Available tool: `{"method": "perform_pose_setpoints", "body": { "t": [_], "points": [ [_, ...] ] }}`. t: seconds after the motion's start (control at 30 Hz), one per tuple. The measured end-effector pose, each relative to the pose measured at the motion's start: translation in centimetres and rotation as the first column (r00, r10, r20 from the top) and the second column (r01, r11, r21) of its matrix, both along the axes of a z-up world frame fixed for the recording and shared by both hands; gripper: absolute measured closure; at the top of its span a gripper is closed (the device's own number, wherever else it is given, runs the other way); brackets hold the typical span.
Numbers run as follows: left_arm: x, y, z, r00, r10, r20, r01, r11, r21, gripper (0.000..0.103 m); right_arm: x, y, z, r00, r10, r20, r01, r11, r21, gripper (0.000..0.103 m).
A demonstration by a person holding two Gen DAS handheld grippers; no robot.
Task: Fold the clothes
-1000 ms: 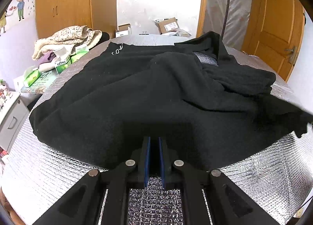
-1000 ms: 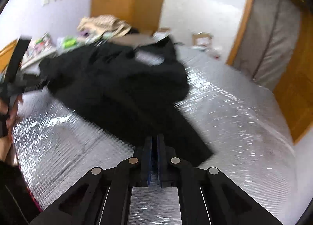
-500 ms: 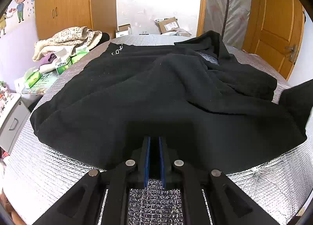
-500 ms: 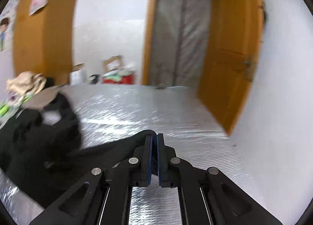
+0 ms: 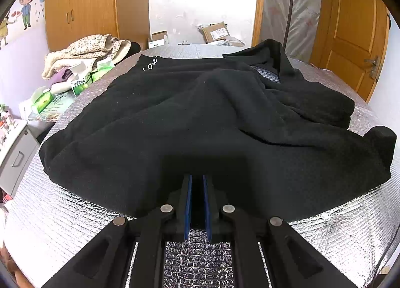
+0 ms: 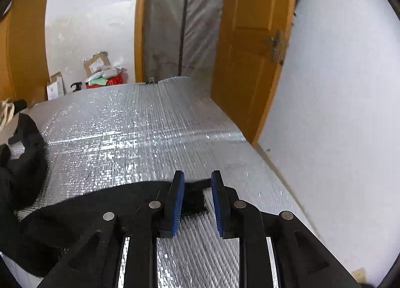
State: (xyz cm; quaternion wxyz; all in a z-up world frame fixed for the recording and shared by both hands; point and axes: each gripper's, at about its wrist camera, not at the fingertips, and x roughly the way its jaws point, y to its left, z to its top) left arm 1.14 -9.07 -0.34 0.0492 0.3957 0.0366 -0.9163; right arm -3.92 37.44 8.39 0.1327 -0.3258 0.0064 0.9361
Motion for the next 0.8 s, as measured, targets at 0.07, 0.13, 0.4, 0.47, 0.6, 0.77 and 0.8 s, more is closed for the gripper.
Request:
{"method": "perform_pose_setpoints", "body": {
  "t": [0.07,0.13,0.4,0.47,0.6,0.77,0.8],
  "points": [
    [0.0,0.1,0.0,1.000,0.000,0.002,0.000,1.000,-0.008,0.095,0.7,0.6,-0.5,1.000,0.025,0.011,-0.025,0.998,-0.064,0.078],
    [0.0,0.1,0.0,1.000,0.000,0.002,0.000,1.000,-0.011,0.095,1.3,0.7,-1.2,0.997,0.072,0.032,-0.068,0.990,-0.126,0.077],
    [-0.1,0.6,0.0,1.000,0.004,0.006,-0.003,0.999,-0.048,0.095,2.6,-1.4,-4.6,0.931,0.366,-0.014,-0.292,0.717,-0.633,0.074],
    [-0.1,0.7,0.0,1.000,0.003,0.008,-0.003,0.998,-0.057,0.095,2.1,-2.1,-5.1,0.921,0.388,-0.042,-0.305,0.648,-0.697,0.066],
    [-0.1,0.6,0.0,1.000,0.003,0.007,-0.003,0.999,-0.053,0.095,0.4,-3.0,-6.1,0.918,0.392,-0.059,-0.285,0.548,-0.787,0.062],
    [-0.1,0.4,0.0,1.000,0.003,0.005,-0.003,0.999,-0.039,0.095,-1.8,-2.7,-7.9,0.941,0.336,0.036,-0.157,0.530,-0.833,0.066],
    [-0.1,0.4,0.0,1.000,0.003,0.004,-0.003,0.999,-0.037,0.095,-1.8,-2.6,-7.9,0.946,0.322,0.029,-0.156,0.531,-0.833,0.075]
  ]
}}
